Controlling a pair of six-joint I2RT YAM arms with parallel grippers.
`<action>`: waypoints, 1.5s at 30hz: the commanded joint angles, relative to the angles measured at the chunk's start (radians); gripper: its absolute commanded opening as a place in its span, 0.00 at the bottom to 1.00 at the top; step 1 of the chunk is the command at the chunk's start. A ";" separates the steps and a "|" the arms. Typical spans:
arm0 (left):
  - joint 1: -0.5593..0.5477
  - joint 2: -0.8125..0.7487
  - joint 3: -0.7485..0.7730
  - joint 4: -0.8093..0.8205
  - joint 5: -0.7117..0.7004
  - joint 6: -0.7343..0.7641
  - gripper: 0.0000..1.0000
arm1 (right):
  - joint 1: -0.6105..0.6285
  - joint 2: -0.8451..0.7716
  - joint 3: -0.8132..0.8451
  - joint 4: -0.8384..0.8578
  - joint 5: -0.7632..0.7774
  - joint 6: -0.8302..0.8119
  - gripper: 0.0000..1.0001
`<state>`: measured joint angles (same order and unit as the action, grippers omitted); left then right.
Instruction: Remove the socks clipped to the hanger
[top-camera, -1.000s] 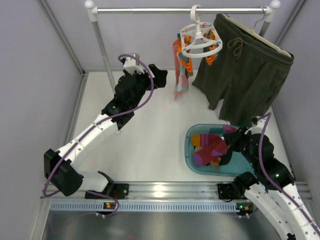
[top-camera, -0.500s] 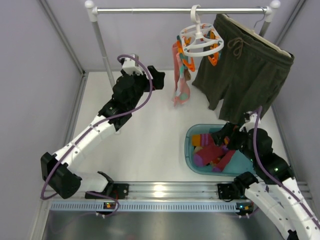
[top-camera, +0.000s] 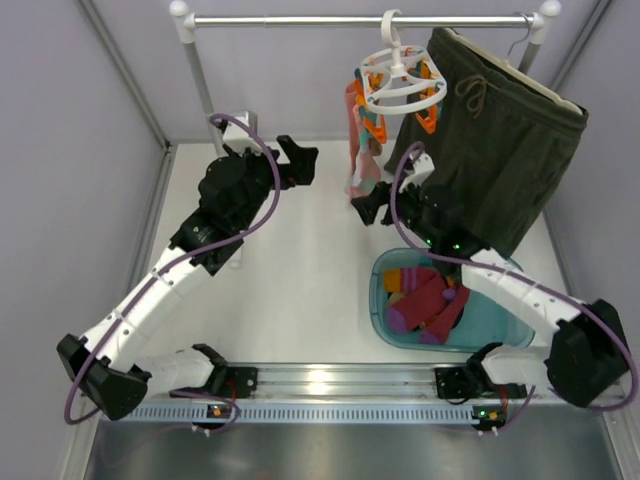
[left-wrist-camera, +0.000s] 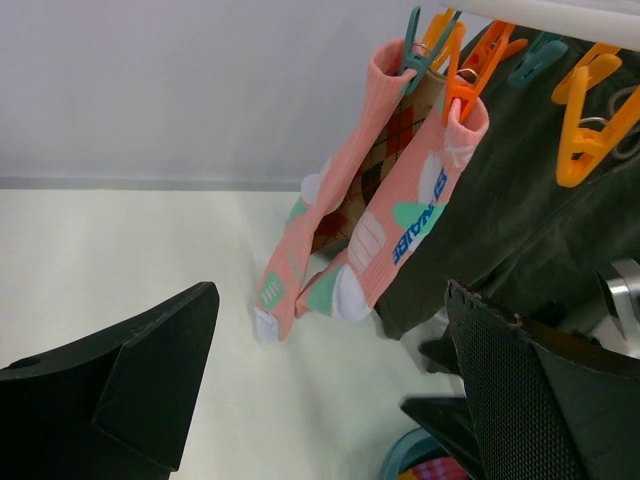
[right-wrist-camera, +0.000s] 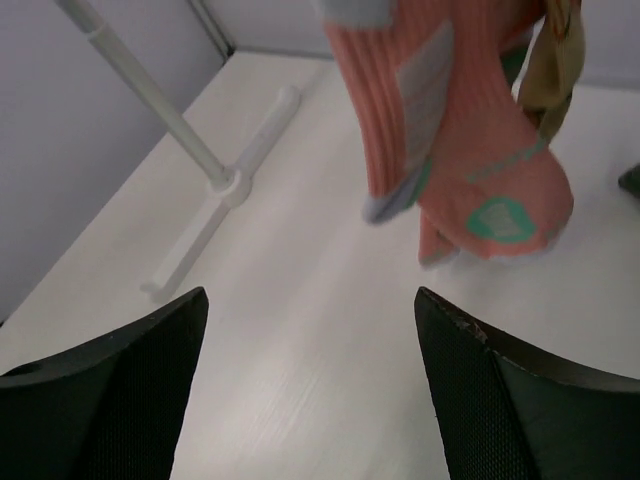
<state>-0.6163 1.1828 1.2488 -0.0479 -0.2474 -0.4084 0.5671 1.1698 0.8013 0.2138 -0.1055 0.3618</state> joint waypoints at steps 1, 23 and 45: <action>0.003 -0.048 0.009 -0.020 0.029 0.011 0.98 | 0.025 0.155 0.116 0.346 0.099 -0.112 0.80; 0.003 0.107 0.290 -0.069 0.330 0.099 0.98 | 0.042 0.154 -0.034 0.627 0.053 -0.232 0.00; 0.000 0.347 0.437 0.097 0.369 -0.118 0.93 | -0.268 -0.128 -0.155 0.325 -0.430 -0.081 0.00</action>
<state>-0.6163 1.5620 1.7161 -0.0910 0.1017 -0.4988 0.3504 1.0760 0.6456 0.5220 -0.4068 0.2226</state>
